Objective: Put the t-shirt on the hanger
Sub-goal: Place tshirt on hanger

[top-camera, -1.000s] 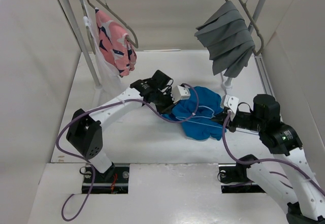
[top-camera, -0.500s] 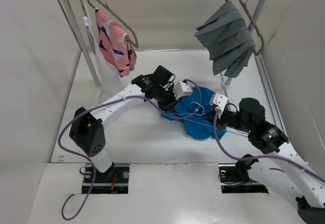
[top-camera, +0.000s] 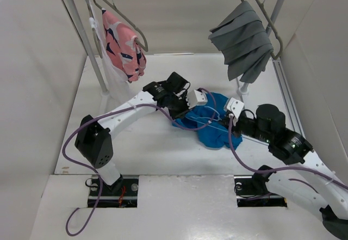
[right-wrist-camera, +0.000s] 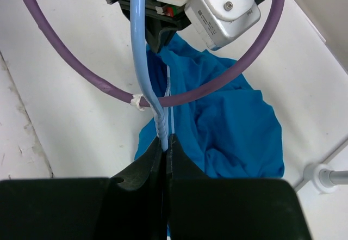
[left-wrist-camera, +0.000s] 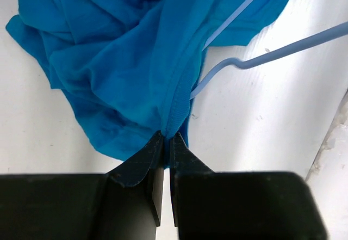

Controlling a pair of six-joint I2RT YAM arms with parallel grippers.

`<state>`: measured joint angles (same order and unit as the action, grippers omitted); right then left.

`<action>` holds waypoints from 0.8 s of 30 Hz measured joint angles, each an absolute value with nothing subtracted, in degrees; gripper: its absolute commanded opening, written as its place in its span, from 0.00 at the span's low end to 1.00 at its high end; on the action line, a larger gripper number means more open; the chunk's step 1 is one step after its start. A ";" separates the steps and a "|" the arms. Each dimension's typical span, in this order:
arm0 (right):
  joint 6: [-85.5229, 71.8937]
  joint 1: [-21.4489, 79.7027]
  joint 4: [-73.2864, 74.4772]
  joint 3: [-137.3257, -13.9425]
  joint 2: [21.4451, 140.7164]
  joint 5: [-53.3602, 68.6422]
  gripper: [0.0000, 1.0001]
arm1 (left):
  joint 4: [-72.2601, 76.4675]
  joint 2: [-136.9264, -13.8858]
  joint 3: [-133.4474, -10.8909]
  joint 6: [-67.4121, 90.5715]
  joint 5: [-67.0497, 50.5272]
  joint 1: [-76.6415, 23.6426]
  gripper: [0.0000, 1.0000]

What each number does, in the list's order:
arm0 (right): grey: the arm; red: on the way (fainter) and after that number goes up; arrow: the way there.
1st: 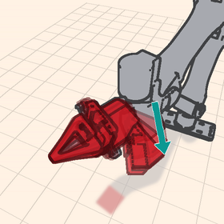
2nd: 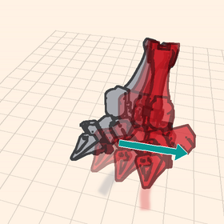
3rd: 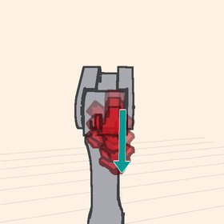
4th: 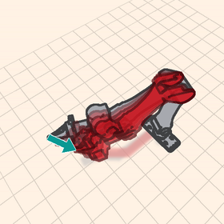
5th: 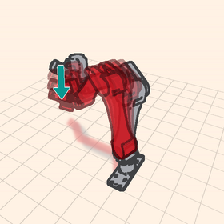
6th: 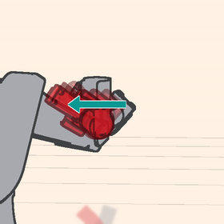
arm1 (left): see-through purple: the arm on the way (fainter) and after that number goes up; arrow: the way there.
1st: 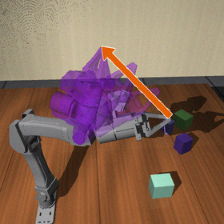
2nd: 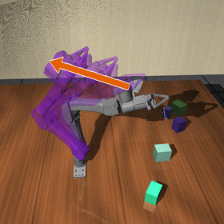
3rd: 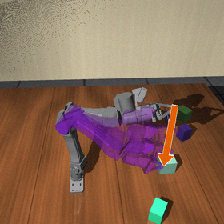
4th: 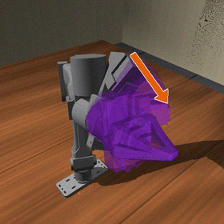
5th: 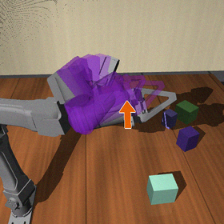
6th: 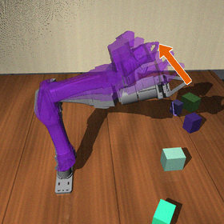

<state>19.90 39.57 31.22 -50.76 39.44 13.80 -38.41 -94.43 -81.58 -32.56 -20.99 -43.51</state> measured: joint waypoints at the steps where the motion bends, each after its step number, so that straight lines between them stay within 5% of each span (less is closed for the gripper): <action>1: 19.97 39.70 31.44 -50.92 39.38 13.61 0.00 | -38.41 -94.45 -81.58 -32.77 -20.45 -43.62 0.00; 24: 23.20 40.58 13.76 -39.59 35.40 17.47 0.00 | -46.46 -95.31 -97.67 -36.03 -32.45 -45.28 0.00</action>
<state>23.20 40.58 13.76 -39.59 35.40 17.47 -46.46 -95.31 -97.67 -36.03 -32.45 -45.28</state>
